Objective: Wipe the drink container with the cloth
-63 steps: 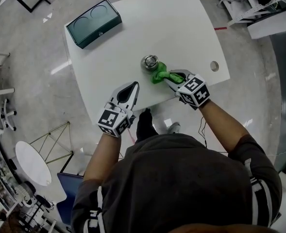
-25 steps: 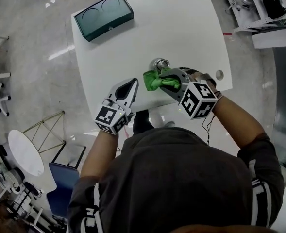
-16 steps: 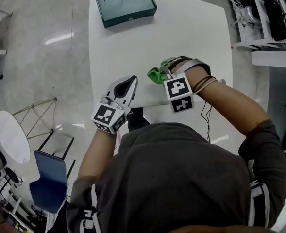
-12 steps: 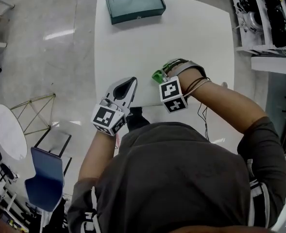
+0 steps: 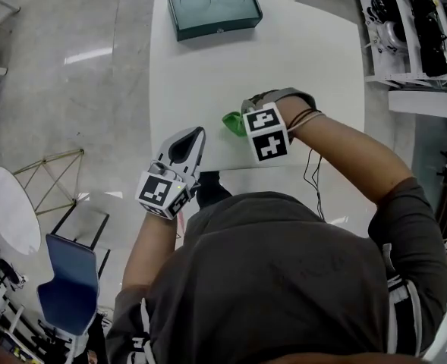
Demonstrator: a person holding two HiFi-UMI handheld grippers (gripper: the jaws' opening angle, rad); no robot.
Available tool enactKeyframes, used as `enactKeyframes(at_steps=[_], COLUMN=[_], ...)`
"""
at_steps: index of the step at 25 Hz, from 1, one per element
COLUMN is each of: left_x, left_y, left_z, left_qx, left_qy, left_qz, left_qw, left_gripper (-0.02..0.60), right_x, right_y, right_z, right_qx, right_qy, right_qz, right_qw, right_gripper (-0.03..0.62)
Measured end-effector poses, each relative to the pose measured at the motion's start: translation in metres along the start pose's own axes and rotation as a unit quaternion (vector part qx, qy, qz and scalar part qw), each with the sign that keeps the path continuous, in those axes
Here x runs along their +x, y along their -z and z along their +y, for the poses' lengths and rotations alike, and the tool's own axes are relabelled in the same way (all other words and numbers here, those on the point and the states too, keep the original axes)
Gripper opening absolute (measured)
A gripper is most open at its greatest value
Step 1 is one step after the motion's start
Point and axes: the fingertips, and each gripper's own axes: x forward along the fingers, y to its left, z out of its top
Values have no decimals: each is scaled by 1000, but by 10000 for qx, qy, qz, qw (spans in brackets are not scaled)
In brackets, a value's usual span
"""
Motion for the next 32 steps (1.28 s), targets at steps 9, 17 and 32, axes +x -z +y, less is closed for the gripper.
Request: enactKeyframes(at_steps=[9, 17, 32], left_x=[24, 35, 68], left_y=[5, 16, 14], left_z=[-11, -5, -13], left_qx=[19, -18, -34], left_qy=[272, 278, 487], left_qz=[188, 378, 591], left_qw=[9995, 9989, 9971], left_gripper=[5, 5, 5], right_x=[-40, 9, -8], right_y=[81, 91, 115], right_z=[-51, -48, -85], right_qx=[1111, 1292, 2593], right_qy=[-1630, -2575, -1668], right_qz=[-1144, -1031, -3028], right_qw=[9737, 9520, 9018], right_gripper=[80, 80, 80])
